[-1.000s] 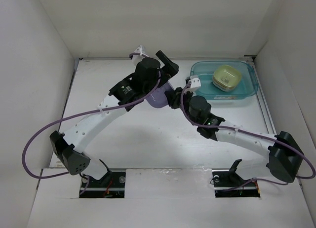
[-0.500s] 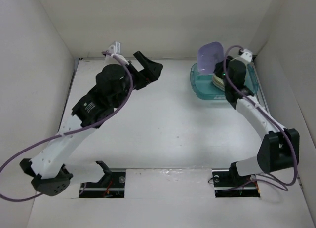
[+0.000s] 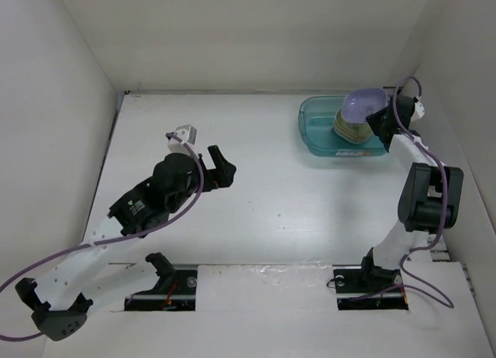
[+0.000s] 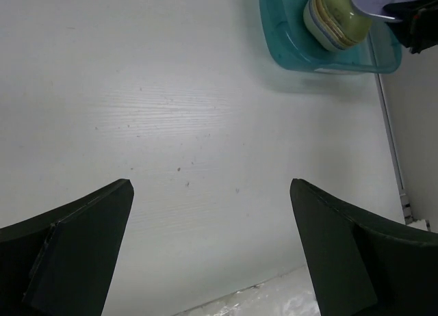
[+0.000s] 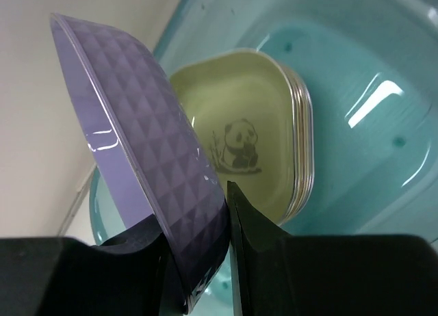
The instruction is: Place the plates into the plastic bin on the countertop
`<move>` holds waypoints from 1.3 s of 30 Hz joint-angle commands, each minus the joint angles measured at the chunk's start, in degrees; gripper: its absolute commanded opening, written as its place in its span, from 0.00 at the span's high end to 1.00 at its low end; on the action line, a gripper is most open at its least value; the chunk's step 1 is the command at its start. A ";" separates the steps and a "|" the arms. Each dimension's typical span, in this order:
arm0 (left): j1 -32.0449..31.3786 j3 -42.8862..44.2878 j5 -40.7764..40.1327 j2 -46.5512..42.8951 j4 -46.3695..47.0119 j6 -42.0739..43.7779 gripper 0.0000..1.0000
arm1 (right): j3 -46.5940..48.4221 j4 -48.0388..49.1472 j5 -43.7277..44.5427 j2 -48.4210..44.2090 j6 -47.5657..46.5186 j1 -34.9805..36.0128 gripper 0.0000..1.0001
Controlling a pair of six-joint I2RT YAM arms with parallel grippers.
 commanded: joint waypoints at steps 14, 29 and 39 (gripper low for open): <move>0.07 -2.62 -6.62 -10.46 -3.15 3.75 0.01 | 1.29 3.15 0.90 3.57 12.68 0.97 0.86; 0.07 -3.93 -8.56 -11.09 -2.37 3.75 0.01 | 3.13 3.15 0.19 -4.42 10.82 4.75 0.00; 0.07 -3.94 -9.61 -11.09 -2.36 3.75 0.01 | 7.26 -8.26 -3.75 -8.13 6.79 2.12 0.00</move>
